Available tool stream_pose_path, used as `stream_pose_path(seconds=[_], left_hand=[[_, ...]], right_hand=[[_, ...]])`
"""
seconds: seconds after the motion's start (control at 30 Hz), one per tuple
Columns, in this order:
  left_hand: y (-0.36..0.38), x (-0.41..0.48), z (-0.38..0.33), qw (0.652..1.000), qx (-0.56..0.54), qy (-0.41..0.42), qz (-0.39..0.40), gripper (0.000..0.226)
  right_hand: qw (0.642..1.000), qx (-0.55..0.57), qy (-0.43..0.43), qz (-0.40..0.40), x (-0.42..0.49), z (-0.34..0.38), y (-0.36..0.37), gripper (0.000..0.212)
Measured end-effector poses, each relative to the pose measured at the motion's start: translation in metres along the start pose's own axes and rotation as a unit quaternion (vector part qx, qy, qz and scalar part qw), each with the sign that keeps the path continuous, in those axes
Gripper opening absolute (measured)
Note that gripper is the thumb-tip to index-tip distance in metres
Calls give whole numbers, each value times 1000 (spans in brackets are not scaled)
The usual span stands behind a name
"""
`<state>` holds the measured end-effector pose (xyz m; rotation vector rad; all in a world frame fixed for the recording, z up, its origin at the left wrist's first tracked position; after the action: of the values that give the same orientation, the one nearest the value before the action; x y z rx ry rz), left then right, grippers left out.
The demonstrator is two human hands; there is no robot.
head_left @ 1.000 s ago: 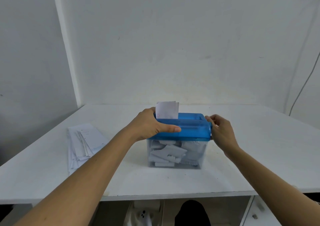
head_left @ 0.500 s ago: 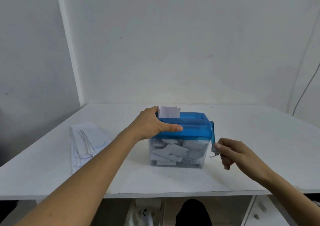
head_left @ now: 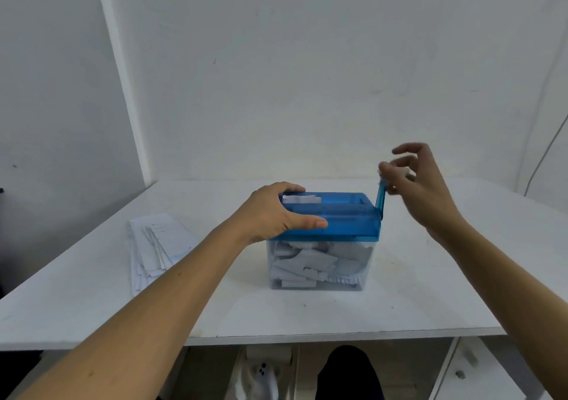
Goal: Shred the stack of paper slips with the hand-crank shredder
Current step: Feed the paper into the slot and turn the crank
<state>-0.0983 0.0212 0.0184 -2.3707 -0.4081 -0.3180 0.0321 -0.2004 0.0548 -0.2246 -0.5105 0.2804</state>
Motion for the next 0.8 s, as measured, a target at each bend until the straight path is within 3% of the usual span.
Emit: stream_pose_path(seconds=[0.13, 0.27, 0.4, 0.8], left_hand=[[1, -5, -2, 1000, -9, 14, -18, 96], [0, -5, -2, 1000, -5, 15, -26, 100], [1, -6, -2, 999, -3, 19, -28, 100], [0, -8, -4, 999, -7, 23, -35, 98]], right_hand=[[999, -21, 8, -42, 16, -10, 19, 19], [998, -13, 55, -40, 20, -33, 28, 25], [998, 4, 50, -41, 15, -45, 31, 20], [991, -47, 100, 76, -26, -90, 41, 22]])
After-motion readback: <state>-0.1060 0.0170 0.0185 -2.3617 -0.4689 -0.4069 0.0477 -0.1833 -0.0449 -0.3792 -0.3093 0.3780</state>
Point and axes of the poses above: each hand's wrist, its own x-axis towards the middle knuckle, its own y-axis out of the palm, z = x × y, the point moved 7 cm from there along x, towards the middle knuckle, and after that the axes turned 8 degrees about y, right-handed, at the moved point
